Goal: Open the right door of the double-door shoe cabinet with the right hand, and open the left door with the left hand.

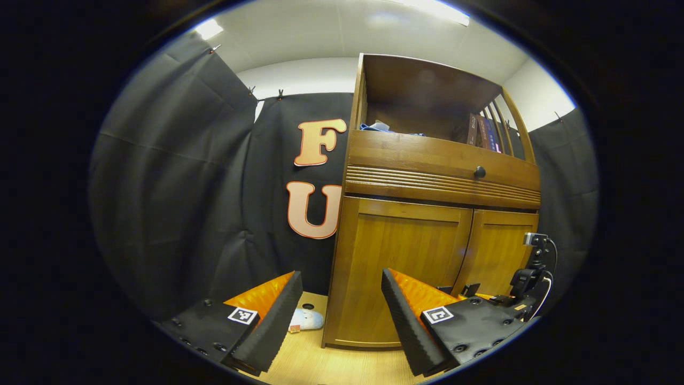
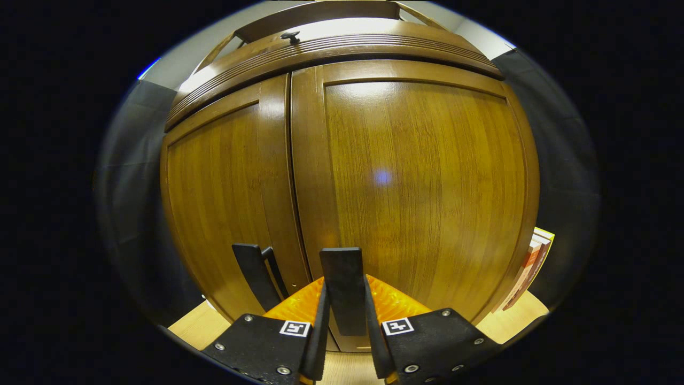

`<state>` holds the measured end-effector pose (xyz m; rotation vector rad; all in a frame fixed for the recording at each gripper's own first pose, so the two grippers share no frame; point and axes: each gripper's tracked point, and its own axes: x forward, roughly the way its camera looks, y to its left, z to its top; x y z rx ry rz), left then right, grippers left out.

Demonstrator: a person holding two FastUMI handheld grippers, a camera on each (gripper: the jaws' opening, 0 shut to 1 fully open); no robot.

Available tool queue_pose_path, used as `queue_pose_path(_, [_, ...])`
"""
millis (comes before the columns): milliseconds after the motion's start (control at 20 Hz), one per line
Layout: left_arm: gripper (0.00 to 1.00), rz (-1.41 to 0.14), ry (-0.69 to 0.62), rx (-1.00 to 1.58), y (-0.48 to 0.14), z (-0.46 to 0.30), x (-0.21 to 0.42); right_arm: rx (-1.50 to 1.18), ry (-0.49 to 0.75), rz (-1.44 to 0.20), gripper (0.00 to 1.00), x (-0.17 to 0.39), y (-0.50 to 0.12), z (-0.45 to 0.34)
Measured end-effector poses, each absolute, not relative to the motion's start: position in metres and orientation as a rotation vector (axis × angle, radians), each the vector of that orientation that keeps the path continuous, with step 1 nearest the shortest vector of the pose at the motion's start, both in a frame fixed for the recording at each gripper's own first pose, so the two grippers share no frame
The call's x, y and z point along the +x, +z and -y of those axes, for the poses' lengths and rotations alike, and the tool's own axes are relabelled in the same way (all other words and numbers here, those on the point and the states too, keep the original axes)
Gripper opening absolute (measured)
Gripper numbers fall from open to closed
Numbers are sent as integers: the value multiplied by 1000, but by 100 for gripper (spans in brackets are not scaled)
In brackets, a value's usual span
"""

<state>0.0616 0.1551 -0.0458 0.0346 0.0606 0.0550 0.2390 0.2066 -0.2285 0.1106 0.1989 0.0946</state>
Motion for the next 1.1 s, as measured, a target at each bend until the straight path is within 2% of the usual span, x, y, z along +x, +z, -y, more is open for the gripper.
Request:
queue_pose_path(50, [94,-61,59,32,-45,-157,58,109,92,-202,34,238,-229,-206])
queue_pose_path(200, [99,-56,69,22,-41,-164,47,100,81,-202,29,228,-228,-204])
queue_pose_path(400, [94,-42,82,7,-33,-171,34,84,74,-209,25,204,-228,-198])
queue_pose_path(500, [94,-37,84,-2,-32,-174,24,84,76,-209,25,191,-227,-194])
queue_pose_path(600, [99,-34,81,-5,-30,-174,16,88,76,-209,25,178,-226,-191])
queue_pose_path(750, [99,-27,75,2,-26,-173,4,75,69,-212,25,165,-225,-184])
queue_pose_path(800, [96,-25,72,1,-23,-173,0,73,67,-214,30,162,-226,-182])
queue_pose_path(850, [94,-22,70,0,-21,-171,-3,72,66,-215,25,157,-227,-180])
queue_pose_path(1100, [94,-18,65,2,-18,-173,-19,75,65,-217,23,143,-228,-173])
